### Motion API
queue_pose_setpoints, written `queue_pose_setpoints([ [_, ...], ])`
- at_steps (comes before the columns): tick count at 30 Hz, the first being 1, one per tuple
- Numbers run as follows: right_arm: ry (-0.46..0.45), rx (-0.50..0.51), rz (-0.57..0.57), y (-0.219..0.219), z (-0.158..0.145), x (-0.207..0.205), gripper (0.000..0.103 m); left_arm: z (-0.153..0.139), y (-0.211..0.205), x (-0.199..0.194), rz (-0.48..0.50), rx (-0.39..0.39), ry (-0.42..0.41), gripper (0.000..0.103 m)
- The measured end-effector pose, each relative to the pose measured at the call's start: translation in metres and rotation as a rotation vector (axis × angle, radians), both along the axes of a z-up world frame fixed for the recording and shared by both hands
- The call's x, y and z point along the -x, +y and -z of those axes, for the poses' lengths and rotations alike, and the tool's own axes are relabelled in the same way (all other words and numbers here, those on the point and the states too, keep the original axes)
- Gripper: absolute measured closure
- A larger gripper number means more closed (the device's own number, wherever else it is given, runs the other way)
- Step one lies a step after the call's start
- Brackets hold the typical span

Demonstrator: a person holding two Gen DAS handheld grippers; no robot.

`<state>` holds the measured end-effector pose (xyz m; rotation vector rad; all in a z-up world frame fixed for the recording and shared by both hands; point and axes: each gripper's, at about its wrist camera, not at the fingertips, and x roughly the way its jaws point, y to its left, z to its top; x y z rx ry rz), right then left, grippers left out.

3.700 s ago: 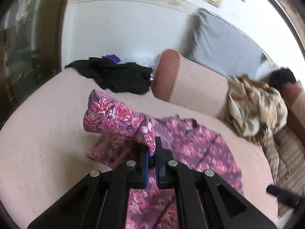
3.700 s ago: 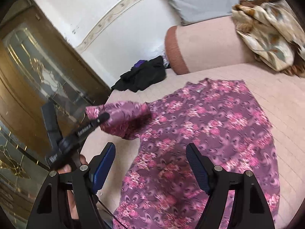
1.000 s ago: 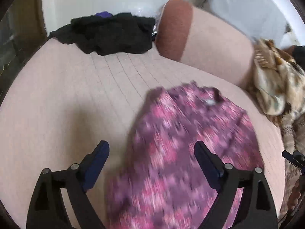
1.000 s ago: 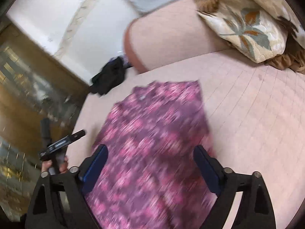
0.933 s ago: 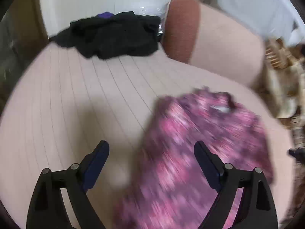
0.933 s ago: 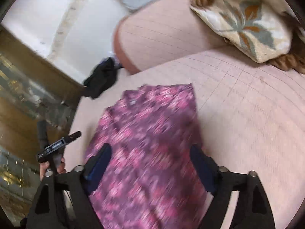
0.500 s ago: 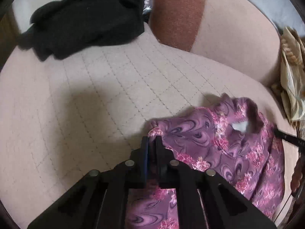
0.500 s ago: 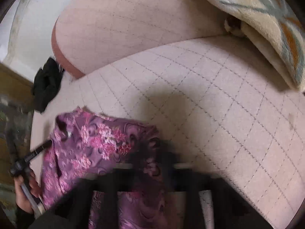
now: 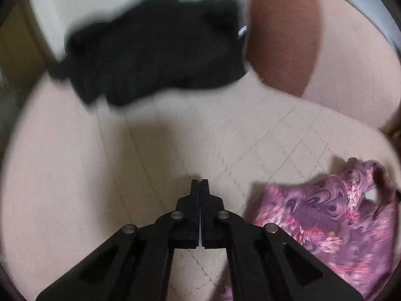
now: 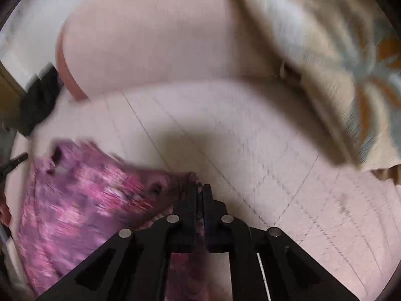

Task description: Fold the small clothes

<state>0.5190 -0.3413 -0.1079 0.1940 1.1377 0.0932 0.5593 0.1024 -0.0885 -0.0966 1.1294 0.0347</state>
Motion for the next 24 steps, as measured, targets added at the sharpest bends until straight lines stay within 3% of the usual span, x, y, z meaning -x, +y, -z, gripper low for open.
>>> queue_pose_setpoints([
  [1,-0.036,-0.007,-0.006,-0.002,-0.005,0.006,0.089,-0.004,0.011,0.007,-0.021,0.073,-0.036,0.103],
  [2,-0.046,-0.021,-0.015,-0.006,-0.009,0.011,0.07,-0.009,0.017,0.012,-0.015,0.11,-0.061,0.102],
  [3,-0.063,-0.053,-0.02,-0.011,-0.016,0.016,0.044,-0.014,0.02,0.017,0.008,0.141,-0.073,0.094],
  [4,-0.089,-0.081,-0.022,-0.015,-0.022,0.02,0.036,-0.018,0.02,0.019,0.024,0.157,-0.077,0.08],
  [6,-0.104,-0.098,-0.028,-0.019,-0.029,0.021,0.033,-0.025,0.014,0.023,0.032,0.148,-0.08,0.054],
  [10,-0.072,-0.178,-0.006,-0.018,-0.03,0.011,0.033,-0.023,-0.02,0.016,0.122,0.095,-0.022,0.051],
  [13,-0.037,-0.197,0.002,-0.013,-0.02,0.003,0.04,-0.004,-0.049,0.008,0.211,0.057,0.054,0.051],
  [15,-0.01,-0.197,-0.008,-0.008,-0.011,-0.001,0.06,-0.002,-0.059,0.008,0.224,-0.019,0.018,0.056],
  [16,0.003,-0.191,-0.015,-0.002,-0.006,-0.001,0.064,-0.003,-0.062,0.008,0.23,-0.017,0.011,0.078],
  [17,0.001,-0.157,-0.022,0.006,-0.003,-0.002,0.069,-0.004,-0.063,0.007,0.227,0.0,0.01,0.088],
  [19,-0.004,-0.104,-0.036,0.012,-0.004,-0.001,0.078,-0.004,-0.059,0.004,0.194,0.028,0.015,0.093],
  [20,0.002,-0.077,-0.032,0.013,-0.002,-0.001,0.089,-0.005,-0.056,0.004,0.204,0.033,0.016,0.094],
  [22,0.013,-0.029,-0.057,0.018,-0.003,-0.002,0.094,-0.012,-0.053,0.011,0.237,0.033,-0.004,0.097],
  [24,0.012,-0.008,-0.071,0.021,-0.016,0.003,0.095,-0.045,-0.043,0.032,0.256,0.078,-0.09,0.097],
])
